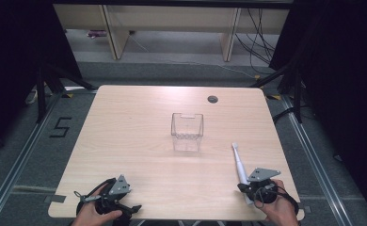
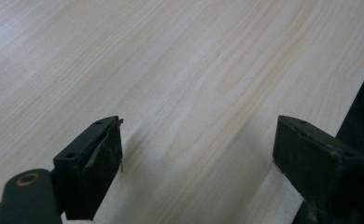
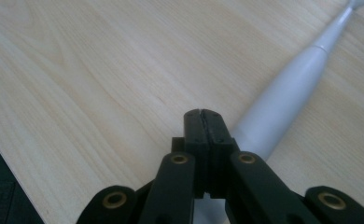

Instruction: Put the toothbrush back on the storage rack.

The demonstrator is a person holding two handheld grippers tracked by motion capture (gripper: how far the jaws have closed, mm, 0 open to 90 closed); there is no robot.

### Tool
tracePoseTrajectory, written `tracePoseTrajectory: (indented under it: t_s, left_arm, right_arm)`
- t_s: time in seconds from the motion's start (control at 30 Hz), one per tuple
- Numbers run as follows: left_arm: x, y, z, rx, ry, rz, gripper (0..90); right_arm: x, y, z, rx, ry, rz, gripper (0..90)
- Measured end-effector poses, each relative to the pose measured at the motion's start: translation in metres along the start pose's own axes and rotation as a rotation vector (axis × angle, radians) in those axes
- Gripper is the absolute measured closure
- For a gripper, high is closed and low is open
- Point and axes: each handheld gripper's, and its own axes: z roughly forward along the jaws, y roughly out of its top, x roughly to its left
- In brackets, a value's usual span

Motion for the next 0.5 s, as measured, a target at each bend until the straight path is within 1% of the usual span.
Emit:
tracePoseTrajectory:
  t_s: [0.03,0.07,0.1,0.13,0.17,0.23,0.27,0.3,0.33,0.37,0.4,0.43,0.5]
  left_arm:
    - [-0.0002,-0.0001,0.0001,-0.001,0.001,-0.002,15.2]
    - [-0.0001,0.0,0.0,0.0,0.0,-0.001,15.2]
    - [-0.0001,-0.0001,0.0,-0.001,0.0,-0.001,15.2]
    - [-0.0001,-0.0001,0.0,-0.001,0.0,-0.001,15.2]
    - [0.0001,0.0,0.0,0.0,0.0,0.0,15.2]
    - [-0.0001,-0.0001,0.0002,-0.001,0.0,-0.002,15.2]
    - [-0.0001,-0.0001,0.0002,-0.001,0.0,-0.002,15.2]
    - [0.0001,0.0,0.0002,0.0,0.0,0.001,15.2]
    - [0.0004,0.0,0.0001,0.005,-0.002,0.005,15.2]
    - [0.0004,0.0001,0.0001,0.004,-0.001,0.007,15.2]
    - [0.0002,0.0003,-0.0001,0.007,0.002,0.004,15.2]
    - [0.0004,0.0004,-0.0005,0.009,0.001,0.007,15.2]
    - [0.0003,0.0003,-0.0005,0.009,0.001,0.004,15.2]
  right_arm:
    - [-0.0005,-0.0002,-0.0013,0.011,0.005,0.008,90.0]
    - [-0.0012,-0.0015,-0.0003,-0.006,-0.002,0.002,90.0]
    - [-0.0011,-0.0017,-0.002,0.012,0.001,0.016,90.0]
    - [-0.0011,-0.0017,-0.002,0.012,0.001,0.016,90.0]
    - [-0.0018,-0.0029,-0.0015,0.0,-0.013,0.011,90.0]
    - [-0.0028,-0.004,-0.0022,0.001,-0.009,0.016,90.0]
    - [-0.0042,-0.004,-0.0035,0.015,-0.004,0.009,90.0]
    - [-0.0043,-0.0045,-0.0044,0.019,-0.01,0.021,90.0]
    - [-0.005,-0.0048,-0.0041,0.017,-0.005,0.018,90.0]
    - [-0.005,-0.0052,-0.0043,0.022,-0.008,0.014,90.0]
    - [-0.0046,-0.0054,-0.0052,0.025,-0.018,0.022,90.0]
    - [-0.0038,-0.0065,-0.0039,0.015,-0.02,0.041,90.0]
    - [-0.0057,-0.0073,-0.0038,0.013,-0.016,0.035,90.0]
